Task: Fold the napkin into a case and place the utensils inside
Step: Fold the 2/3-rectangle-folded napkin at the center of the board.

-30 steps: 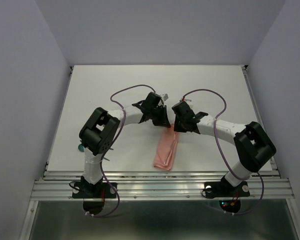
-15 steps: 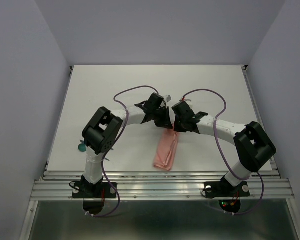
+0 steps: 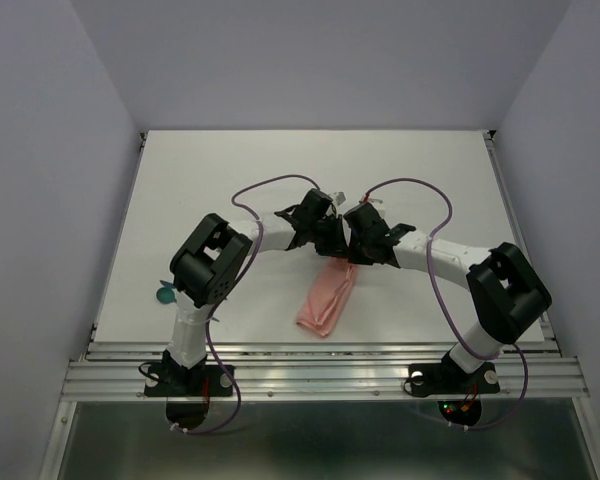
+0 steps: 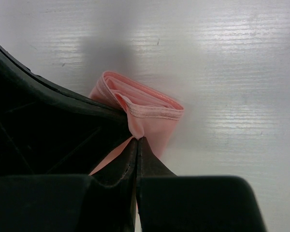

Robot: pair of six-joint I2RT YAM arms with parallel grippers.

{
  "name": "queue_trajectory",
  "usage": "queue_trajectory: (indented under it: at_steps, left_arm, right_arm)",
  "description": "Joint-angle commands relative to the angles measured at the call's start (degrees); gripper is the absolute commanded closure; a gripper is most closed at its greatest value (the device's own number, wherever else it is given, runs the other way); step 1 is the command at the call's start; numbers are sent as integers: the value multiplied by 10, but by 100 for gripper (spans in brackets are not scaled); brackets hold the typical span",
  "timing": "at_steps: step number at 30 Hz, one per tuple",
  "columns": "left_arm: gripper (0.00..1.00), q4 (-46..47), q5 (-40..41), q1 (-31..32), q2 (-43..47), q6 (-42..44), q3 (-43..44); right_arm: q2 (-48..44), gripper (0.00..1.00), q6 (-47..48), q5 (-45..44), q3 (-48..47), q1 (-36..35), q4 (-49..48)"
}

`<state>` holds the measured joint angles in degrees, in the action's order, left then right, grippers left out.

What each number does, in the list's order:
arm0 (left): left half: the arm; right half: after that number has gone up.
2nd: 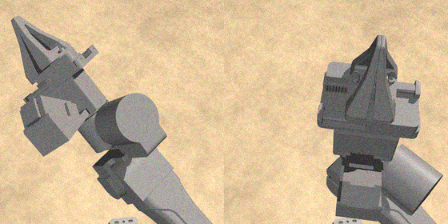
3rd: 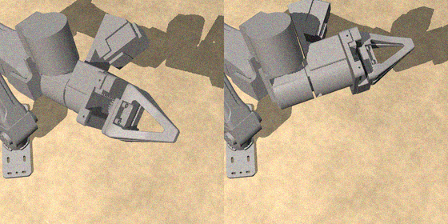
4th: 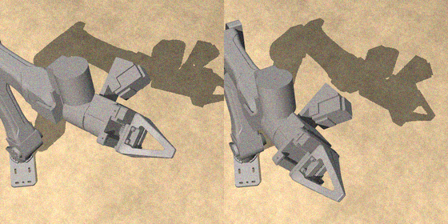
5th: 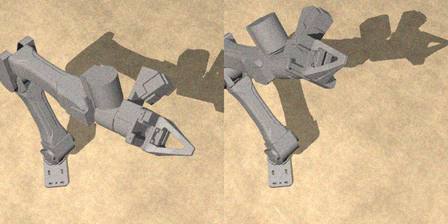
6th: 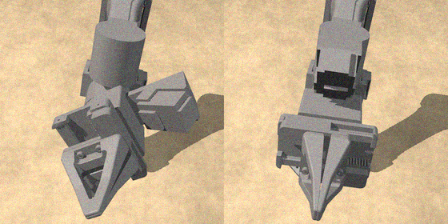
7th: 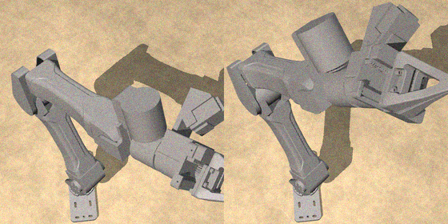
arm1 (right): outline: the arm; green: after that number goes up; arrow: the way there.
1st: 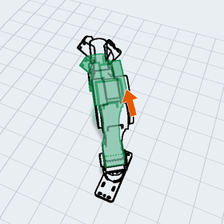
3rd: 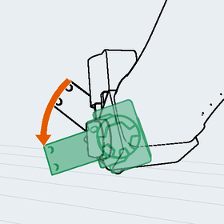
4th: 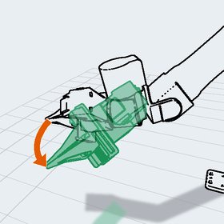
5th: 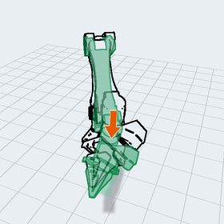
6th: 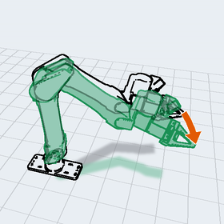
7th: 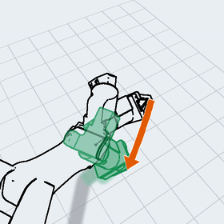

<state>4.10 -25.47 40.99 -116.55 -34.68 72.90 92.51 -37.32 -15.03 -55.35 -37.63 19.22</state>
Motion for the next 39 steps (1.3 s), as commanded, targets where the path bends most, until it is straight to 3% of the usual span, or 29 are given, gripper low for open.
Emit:
queue_trajectory:
  at_steps: [1,13,23,25,26,31,39]
  left_arm:
    - [100,50,4,10,-1,-30,8]
    - [100,50,-8,17,28,-45,-2]
    - [100,-109,32,17,76,34,17]
    - [100,-124,37,16,86,42,20]
    - [100,-134,39,17,96,48,21]
    - [100,-164,47,17,122,63,26]
    - [100,-207,107,16,173,76,-1]
  right_arm:
    - [7,99,-1,1,-20,-6,-6]
    - [15,99,-4,-7,-17,-6,-10]
    - [13,99,-11,-10,-19,-6,-14]
    - [13,92,-13,-7,-19,-6,-14]
    - [11,83,-14,-3,-19,-6,-16]
    - [0,64,-14,9,-19,-6,-17]
    - [-44,62,-8,40,-12,4,-33]
